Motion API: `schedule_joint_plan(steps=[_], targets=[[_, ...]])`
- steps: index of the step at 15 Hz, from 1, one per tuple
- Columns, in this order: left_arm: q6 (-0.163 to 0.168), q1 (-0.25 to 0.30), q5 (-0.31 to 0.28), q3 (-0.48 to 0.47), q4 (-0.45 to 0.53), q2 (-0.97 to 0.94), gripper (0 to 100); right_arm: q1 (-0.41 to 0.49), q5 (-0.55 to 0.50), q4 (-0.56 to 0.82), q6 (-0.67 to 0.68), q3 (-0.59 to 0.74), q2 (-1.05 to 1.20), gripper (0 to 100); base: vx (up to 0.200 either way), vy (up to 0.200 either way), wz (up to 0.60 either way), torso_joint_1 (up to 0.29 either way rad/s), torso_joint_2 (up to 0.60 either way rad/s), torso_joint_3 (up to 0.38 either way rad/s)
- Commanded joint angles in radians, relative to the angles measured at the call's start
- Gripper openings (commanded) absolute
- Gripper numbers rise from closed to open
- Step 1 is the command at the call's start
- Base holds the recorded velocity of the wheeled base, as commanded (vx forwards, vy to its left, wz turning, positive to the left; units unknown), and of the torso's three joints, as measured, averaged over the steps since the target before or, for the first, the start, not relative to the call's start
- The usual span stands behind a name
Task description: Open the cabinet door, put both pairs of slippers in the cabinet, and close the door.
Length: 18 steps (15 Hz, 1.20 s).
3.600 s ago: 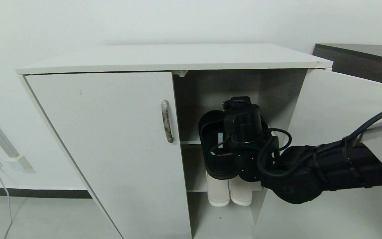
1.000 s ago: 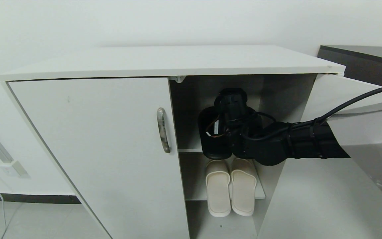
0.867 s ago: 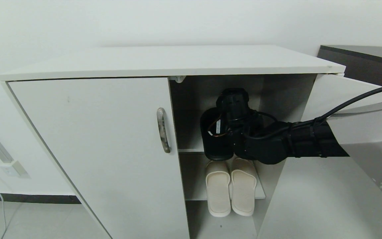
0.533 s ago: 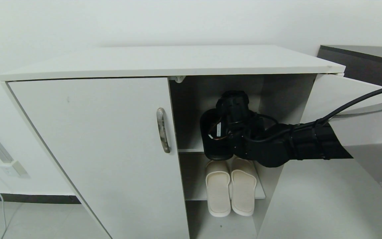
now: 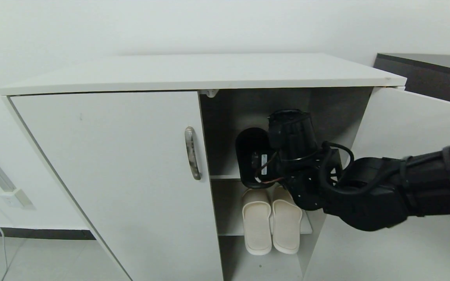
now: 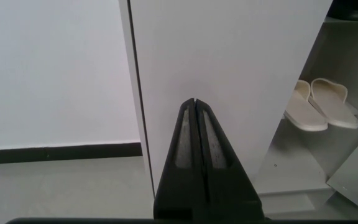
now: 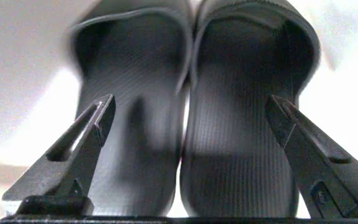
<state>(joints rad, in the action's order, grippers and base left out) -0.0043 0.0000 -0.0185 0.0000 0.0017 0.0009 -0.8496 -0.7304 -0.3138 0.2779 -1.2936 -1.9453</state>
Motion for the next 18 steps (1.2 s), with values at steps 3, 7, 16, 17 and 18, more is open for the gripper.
schedule_joint_plan(steps=[3,7,16,17,18], targets=[[0.001,0.000,0.000,0.000,0.000,0.001,0,-0.078,0.054,-0.177,-0.014,0.278,0.186,100,0.000,0.000,0.00,0.000,0.00,0.000],[0.003,0.000,0.000,0.000,0.000,0.001,0,-0.086,0.060,-0.208,-0.016,0.323,0.187,0,0.000,0.000,0.00,0.000,0.00,0.000],[0.003,0.000,-0.001,0.000,0.000,0.001,0,-0.097,0.052,-0.208,-0.016,0.324,0.158,0,0.000,0.000,0.00,0.000,0.00,0.000],[0.003,0.000,-0.001,0.000,0.000,0.001,0,-0.098,0.051,-0.208,-0.016,0.326,0.158,0,0.000,0.000,0.00,0.000,0.00,0.000],[0.001,0.000,0.000,0.000,0.000,0.001,0,-0.098,0.051,-0.208,-0.016,0.326,0.158,0,0.000,0.000,0.00,0.000,0.00,0.000]])
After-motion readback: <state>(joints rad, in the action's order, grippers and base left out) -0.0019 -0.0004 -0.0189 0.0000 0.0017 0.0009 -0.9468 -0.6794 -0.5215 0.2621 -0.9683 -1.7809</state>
